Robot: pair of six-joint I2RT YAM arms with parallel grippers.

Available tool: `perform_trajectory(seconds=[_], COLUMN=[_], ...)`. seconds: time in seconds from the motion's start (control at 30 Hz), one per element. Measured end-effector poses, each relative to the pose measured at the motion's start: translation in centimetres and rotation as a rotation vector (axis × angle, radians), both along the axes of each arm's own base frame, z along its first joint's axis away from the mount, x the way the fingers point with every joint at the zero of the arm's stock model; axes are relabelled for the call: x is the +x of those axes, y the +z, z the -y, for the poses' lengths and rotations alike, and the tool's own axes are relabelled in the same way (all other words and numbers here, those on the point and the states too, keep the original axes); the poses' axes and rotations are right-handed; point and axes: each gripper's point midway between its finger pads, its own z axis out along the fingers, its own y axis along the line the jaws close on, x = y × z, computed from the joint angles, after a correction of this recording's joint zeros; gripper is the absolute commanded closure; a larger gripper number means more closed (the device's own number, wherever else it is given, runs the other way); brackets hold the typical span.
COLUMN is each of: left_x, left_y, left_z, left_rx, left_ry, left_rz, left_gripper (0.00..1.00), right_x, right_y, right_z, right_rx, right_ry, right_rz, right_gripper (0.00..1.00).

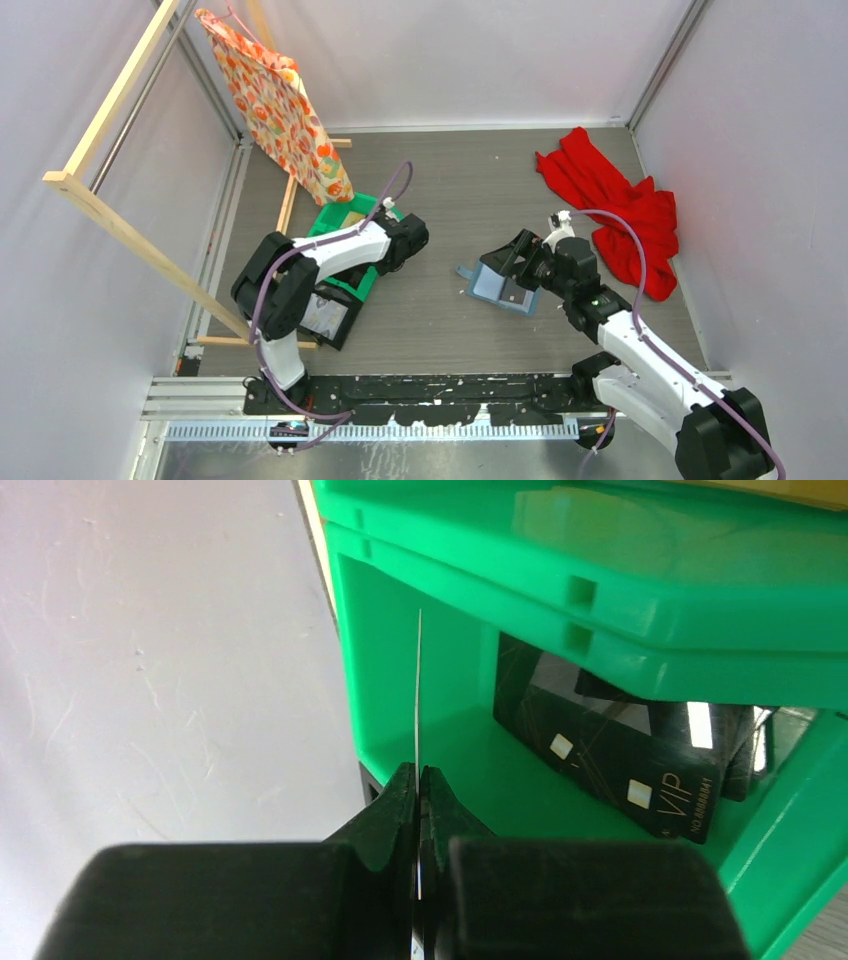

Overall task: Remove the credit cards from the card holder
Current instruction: Place the credit card in the storage box.

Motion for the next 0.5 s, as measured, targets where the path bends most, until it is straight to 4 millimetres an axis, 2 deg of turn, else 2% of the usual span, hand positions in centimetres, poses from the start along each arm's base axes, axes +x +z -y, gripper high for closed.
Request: perform_trajectory(seconds=[0.13,0.3,0.4,0.5], left_x=[0.0,-0.3,-0.3,-0.5], left_y=[-1.2,-3.4,-3.8,-3.6], left_z=[0.0,0.2,0.4,0.6], left_rx=[0.001,0.029,0.031,0.014], left_ry=[0.008,0.027,0.041,0.055], left_rz=[-0.037,-0.118,-0.141,-0.152], left_gripper=[0.87,0.60,0.53,0.53], right_x=[0.0,-0.3,-0.5,-0.7], right_y=[0.2,0.8,1.6,2.0], right_z=[0.0,0.1,0.3,0.5], right_rx=[0.008,0.017,0.026,0.028], right_ry=[-0.001,-0.003,-0.006,-0.014], right_rz=[0.011,0.032,0.055,0.069], right_gripper=[0.18,0.17,0.17,0.17])
